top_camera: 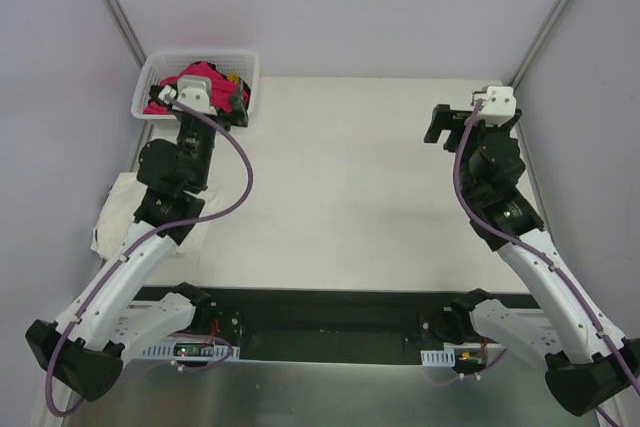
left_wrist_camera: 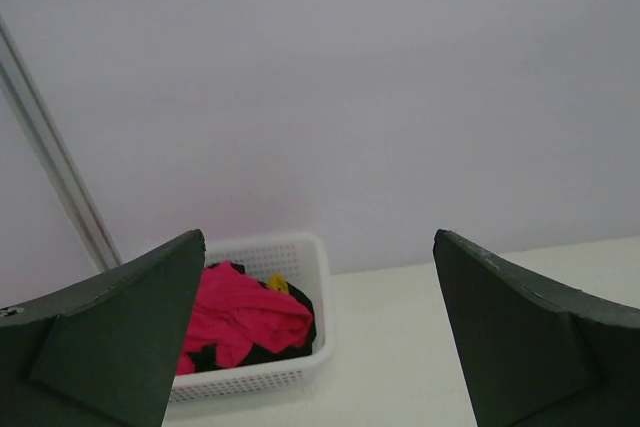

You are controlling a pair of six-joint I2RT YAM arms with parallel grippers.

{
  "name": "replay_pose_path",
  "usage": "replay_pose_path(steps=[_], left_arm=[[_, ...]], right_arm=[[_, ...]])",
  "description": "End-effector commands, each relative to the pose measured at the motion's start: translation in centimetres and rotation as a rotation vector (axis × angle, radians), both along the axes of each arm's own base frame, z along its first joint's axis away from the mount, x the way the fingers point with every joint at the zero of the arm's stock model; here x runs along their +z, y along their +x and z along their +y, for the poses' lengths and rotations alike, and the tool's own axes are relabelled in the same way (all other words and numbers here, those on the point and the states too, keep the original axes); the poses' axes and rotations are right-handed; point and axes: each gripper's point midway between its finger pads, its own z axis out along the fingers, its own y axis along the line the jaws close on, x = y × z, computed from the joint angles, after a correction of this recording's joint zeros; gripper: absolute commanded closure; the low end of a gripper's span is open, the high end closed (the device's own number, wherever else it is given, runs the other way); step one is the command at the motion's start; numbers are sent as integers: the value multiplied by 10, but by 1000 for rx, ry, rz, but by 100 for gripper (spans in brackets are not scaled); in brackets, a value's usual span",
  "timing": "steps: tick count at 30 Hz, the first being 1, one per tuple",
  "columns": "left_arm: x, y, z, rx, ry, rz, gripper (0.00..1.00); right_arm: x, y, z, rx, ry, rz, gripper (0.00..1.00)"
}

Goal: Fold and stack the t-shirts
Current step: Grab crumpled tshirt from bin with the left arm

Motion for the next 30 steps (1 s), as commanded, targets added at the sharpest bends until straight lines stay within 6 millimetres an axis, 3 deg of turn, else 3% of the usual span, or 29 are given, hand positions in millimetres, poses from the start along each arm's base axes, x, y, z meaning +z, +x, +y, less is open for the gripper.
replay_pose_path(steps=[1,2,3,4,5,6,7,8,9,10,11,12,13,14,15,16,18,19,21,24,26,28,29,30], left_arm=[[72,4,29,179,-7,-129,2],[68,21,26,220,54,-101,2],[89,23,34,271,38,-122,2],[96,30,36,303,48,-127,2],[86,54,34,348,115,-92,1],[103,59,39,381,112,-120,1],[105,69,40,405,129,-117,1],[88,97,34,425,191,-72,1],[100,106,44,460,181,-89,1],[81,133,42,480,212,-39,1],[75,147,44,488,220,-12,1],[88,155,58,520,200,-20,1],[67,182,54,508,231,28,1],[55,194,57,506,244,74,1],[69,201,70,529,225,58,1],[48,223,71,531,241,103,1],[49,238,78,513,205,140,1],[26,256,90,521,200,196,1],[21,268,97,495,129,220,1],[-8,286,115,459,69,277,1],[-32,294,135,464,4,330,1],[-56,299,141,429,-79,389,1],[-70,299,155,433,-109,424,1],[-82,300,153,399,-136,460,1]], right_arm=[[63,-5,-10,-35,17,-119,2],[71,-6,-11,-34,14,-117,2],[72,-5,-10,-32,10,-107,2],[70,-6,-11,-34,1,-88,2],[73,-7,-11,-31,4,-91,2],[73,-8,-12,-33,7,-91,2],[74,-11,-13,-33,13,-97,2],[73,-12,-14,-34,14,-97,2],[68,-13,-14,-32,14,-90,2],[70,-17,-17,-38,21,-98,2],[70,-19,-18,-38,23,-101,2],[65,-19,-19,-41,19,-94,3],[68,-23,-22,-45,21,-106,3],[68,-25,-24,-51,22,-107,3],[65,-25,-25,-54,19,-103,3],[58,-27,-27,-58,4,-81,3],[58,-30,-30,-63,6,-86,3],[55,-30,-30,-66,4,-81,3],[51,-32,-34,-77,6,-78,3],[45,-32,-36,-84,7,-68,4],[38,-31,-36,-85,12,-54,4],[32,-30,-34,-73,27,-41,4],[27,-30,-34,-69,32,-32,4],[23,-29,-30,-49,46,-24,4]])
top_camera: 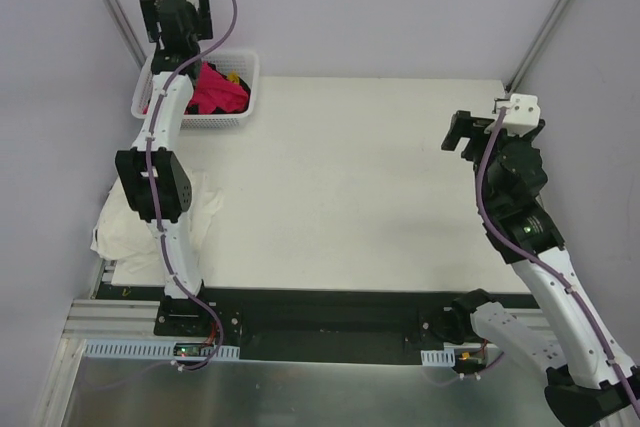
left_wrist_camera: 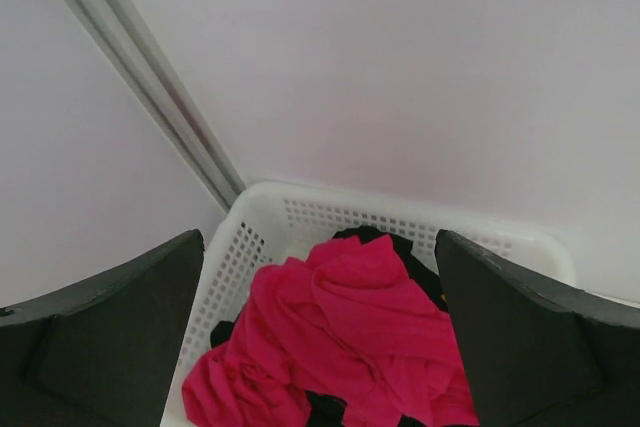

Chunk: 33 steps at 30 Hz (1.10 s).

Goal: Fold and stack the t-shirts
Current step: Grab crumpled tshirt from bin with the left arm

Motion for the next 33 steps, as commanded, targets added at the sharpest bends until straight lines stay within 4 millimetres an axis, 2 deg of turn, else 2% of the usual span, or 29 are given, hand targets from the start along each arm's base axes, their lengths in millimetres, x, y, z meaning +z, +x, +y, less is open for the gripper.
replay_pose_path(steps=[1,2,6,7,9,10,15,23,29,33], left_arm=[[-24,1,3,-72,-288,25,1],[-42,-1,8,-71,-317,64,1],[-79,0,2,-109,-398,155,1],[-96,3,-2,-122,-415,194,1],[-109,3,-2,-125,-432,249,1],[-125,5,-1,-124,-432,286,1],[-162,2,1,-103,-434,378,1],[-203,-5,16,-48,-461,472,1],[-216,-5,16,-62,-476,495,1],[-230,-6,24,-36,-474,517,1]], right_arm=[[-7,0,3,30,51,0,4],[-13,1,5,39,53,13,4],[-27,6,8,50,68,47,4],[-31,7,9,49,68,58,4],[-34,8,8,47,73,69,4],[-35,7,8,48,75,71,4],[-38,7,10,61,93,74,4],[-44,5,8,59,104,79,4],[-42,2,7,64,114,69,4],[-42,0,6,66,124,64,4]])
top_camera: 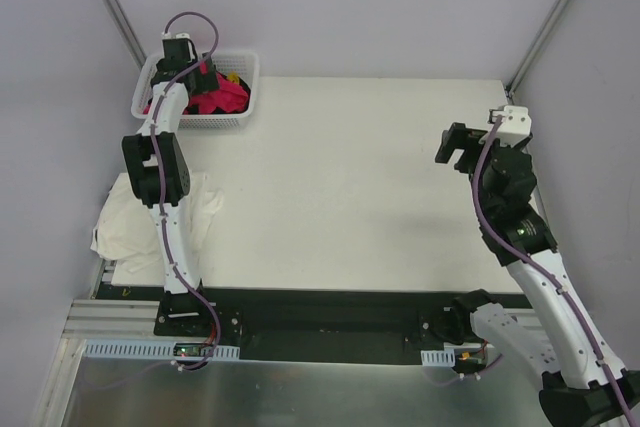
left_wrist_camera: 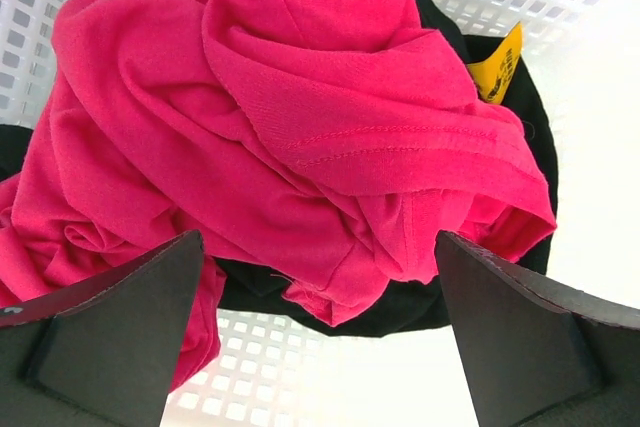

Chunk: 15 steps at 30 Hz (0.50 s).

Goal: Fold and stack the t-shirts
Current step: Grab crumpled tshirt from bin with the left arm

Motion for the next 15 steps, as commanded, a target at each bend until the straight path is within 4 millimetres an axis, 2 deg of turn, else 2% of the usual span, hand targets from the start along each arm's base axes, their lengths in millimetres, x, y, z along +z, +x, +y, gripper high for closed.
replay_pose_path(steps=[1,10,15], left_arm=[[-5,1,10,22,-12,7,1],[-26,8,24,61,6,31,2],[-44,12,27,81,-5,61,9]], right_arm=[[14,-5,-1,5,46,-55,4],[13,-7,5,41,75,-55,4],[12,-7,10,64,87,-54,4]])
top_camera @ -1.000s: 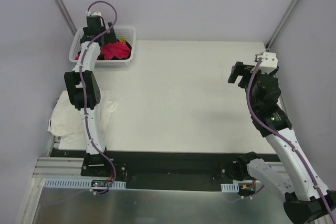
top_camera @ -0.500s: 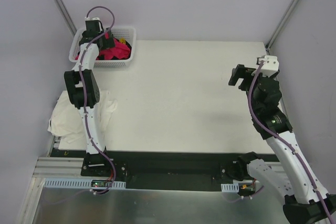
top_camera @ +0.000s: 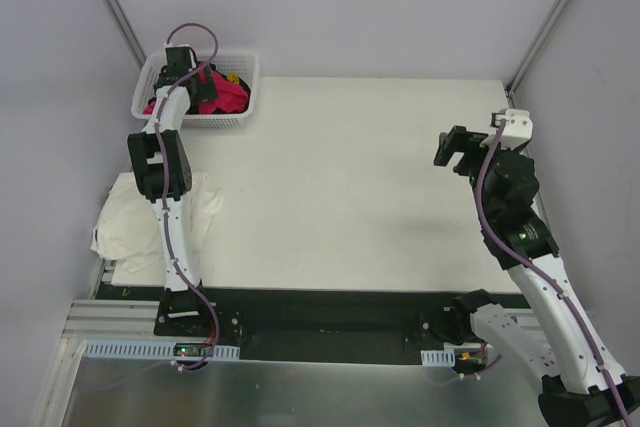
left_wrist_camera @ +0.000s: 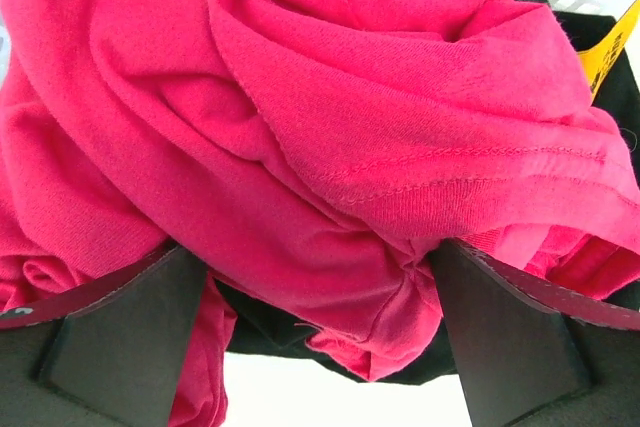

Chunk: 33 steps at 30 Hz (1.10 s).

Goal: Fold and stack the t-shirts
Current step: Grab crumpled tshirt from bin with the left arm

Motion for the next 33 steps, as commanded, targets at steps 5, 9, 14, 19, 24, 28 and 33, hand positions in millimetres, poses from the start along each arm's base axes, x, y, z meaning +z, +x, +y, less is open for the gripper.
replay_pose_path(steps=[5,9,14,19,24,28,33], left_arm=[[3,12,6,43,-35,-27,21],[11,17,2,37,-64,-52,32],[32,21,0,28,-70,-91,49],[56,23,-1,6,-55,-131,71],[79,22,4,11,-19,-163,100],[100,23,5,7,-2,-195,100],[132,21,7,26,2,-253,100]], right_arm=[[11,0,6,33,45,-38,4],[9,3,7,31,45,-28,3],[2,8,10,37,51,-8,2],[-4,14,17,57,63,8,2],[-10,20,22,71,76,25,1],[-14,24,26,81,87,37,1],[-21,29,31,94,100,56,1]])
